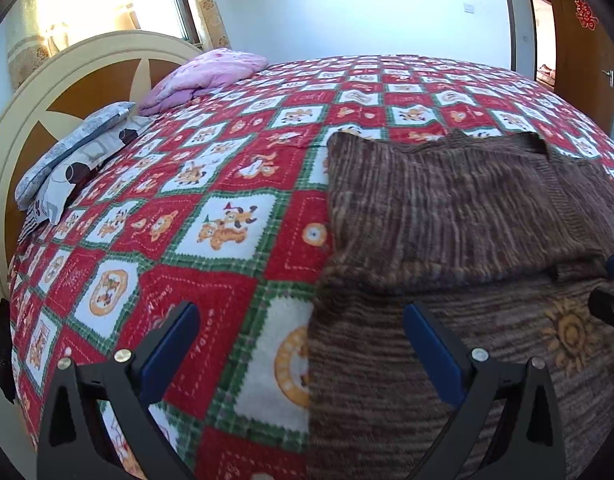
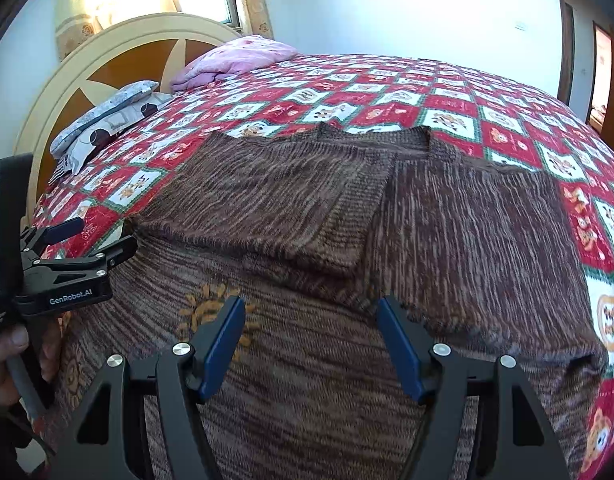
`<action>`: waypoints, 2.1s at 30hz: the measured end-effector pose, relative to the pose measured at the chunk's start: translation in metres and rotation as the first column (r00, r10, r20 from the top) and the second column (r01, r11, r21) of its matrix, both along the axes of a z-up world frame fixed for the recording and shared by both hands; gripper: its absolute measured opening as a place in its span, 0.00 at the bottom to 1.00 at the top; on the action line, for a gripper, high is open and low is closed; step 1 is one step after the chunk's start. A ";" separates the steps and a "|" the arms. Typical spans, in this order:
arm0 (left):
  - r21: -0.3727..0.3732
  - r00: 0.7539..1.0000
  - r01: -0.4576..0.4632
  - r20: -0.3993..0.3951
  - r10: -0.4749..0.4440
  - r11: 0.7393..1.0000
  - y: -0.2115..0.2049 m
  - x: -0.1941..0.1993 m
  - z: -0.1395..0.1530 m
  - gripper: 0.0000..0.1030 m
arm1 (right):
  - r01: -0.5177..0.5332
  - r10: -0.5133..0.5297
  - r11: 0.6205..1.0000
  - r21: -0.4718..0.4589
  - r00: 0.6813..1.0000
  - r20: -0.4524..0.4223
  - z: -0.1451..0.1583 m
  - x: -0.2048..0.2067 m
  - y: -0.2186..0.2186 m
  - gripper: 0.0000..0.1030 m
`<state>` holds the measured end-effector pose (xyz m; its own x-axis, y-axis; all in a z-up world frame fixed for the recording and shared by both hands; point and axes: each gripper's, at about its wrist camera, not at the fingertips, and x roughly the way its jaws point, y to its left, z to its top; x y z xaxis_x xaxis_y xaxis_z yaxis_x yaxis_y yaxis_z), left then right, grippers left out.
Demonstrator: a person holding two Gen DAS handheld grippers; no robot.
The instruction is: Fold small clothes
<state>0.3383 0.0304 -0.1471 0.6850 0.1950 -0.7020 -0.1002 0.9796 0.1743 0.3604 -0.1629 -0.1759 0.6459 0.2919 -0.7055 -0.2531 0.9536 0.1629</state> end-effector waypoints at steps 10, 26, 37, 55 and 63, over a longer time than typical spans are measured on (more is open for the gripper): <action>-0.026 1.000 0.016 0.000 -0.016 1.000 -0.005 -0.018 0.000 1.00 | 0.053 -0.054 0.998 -0.034 0.998 -0.021 -0.006 -0.006 -0.009 0.67; -0.050 0.990 0.119 0.082 -0.115 0.992 -0.013 -0.079 0.027 1.00 | 0.090 -0.089 0.996 0.022 0.996 -0.032 0.007 -0.051 -0.027 0.67; -0.048 0.979 0.197 0.071 -0.194 0.979 -0.025 -0.116 0.031 1.00 | 0.064 -0.064 0.998 -0.003 0.998 -0.024 0.009 -0.094 -0.026 0.67; -0.035 0.959 0.279 0.059 -0.276 0.960 -0.036 -0.170 0.038 1.00 | 0.041 -0.041 0.999 -0.016 0.998 -0.050 0.013 -0.148 -0.024 0.67; -0.008 0.962 0.273 0.027 -0.273 0.962 -0.010 -0.199 0.032 1.00 | 0.040 -0.044 0.998 -0.058 0.997 -0.068 0.016 -0.185 -0.031 0.67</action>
<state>0.1391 0.0203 -0.1152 0.7288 -0.0099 -0.6846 0.1669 0.9723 0.1635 0.1755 -0.1938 -0.1602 0.6054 0.2243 -0.7636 -0.2029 0.9713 0.1244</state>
